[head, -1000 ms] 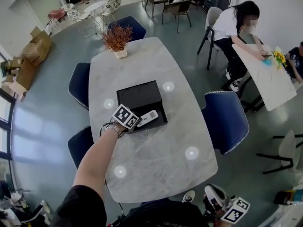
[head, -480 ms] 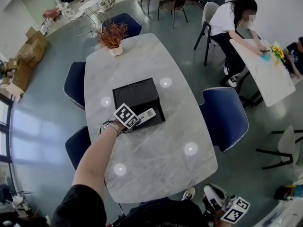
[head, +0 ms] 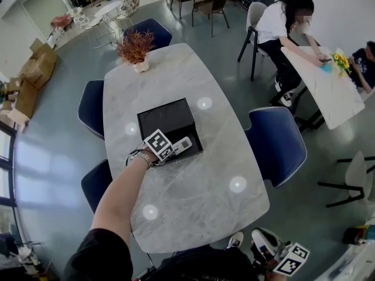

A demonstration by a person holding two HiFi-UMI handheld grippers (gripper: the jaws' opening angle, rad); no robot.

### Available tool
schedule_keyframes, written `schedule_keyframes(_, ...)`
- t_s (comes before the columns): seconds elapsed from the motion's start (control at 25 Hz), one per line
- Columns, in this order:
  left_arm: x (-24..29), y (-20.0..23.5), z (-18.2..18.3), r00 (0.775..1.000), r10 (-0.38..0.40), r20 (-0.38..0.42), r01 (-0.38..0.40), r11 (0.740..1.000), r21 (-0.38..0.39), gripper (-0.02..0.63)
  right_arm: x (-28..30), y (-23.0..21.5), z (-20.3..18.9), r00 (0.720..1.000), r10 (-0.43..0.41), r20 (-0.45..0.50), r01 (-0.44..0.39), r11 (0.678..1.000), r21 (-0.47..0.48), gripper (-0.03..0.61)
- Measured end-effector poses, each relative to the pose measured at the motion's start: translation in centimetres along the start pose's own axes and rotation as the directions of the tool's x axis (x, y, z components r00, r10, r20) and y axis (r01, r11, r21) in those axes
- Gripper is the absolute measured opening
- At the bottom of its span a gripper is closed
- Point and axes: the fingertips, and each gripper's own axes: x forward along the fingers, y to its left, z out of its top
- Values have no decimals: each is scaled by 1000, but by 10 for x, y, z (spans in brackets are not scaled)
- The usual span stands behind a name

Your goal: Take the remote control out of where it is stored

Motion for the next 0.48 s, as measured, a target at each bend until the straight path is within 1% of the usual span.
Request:
schedule_keyframes(0.16, 9, -6, 0, 1000, -17, -10, 17, 1000, -2, 195, -2, -1, 0, 1000, -9, 8, 9, 1000, 3, 9)
schedule_keyframes(0.24, 11, -6, 0, 1000, 3, -25, -3, 1000, 17, 195, -5, -2, -1, 1000, -14, 12, 14, 1000, 6, 9)
schedule_keyframes(0.36, 12, -3, -2, 997, 49, -60, -44, 995, 87, 189, -8, -2, -1, 1000, -22, 20, 22, 1000, 13, 9)
schedule_keyframes(0.48, 12, -2, -1, 997, 52, -50, -48, 995, 84, 178, -8, -3, -2, 999, -26, 22, 26, 1000, 11, 9)
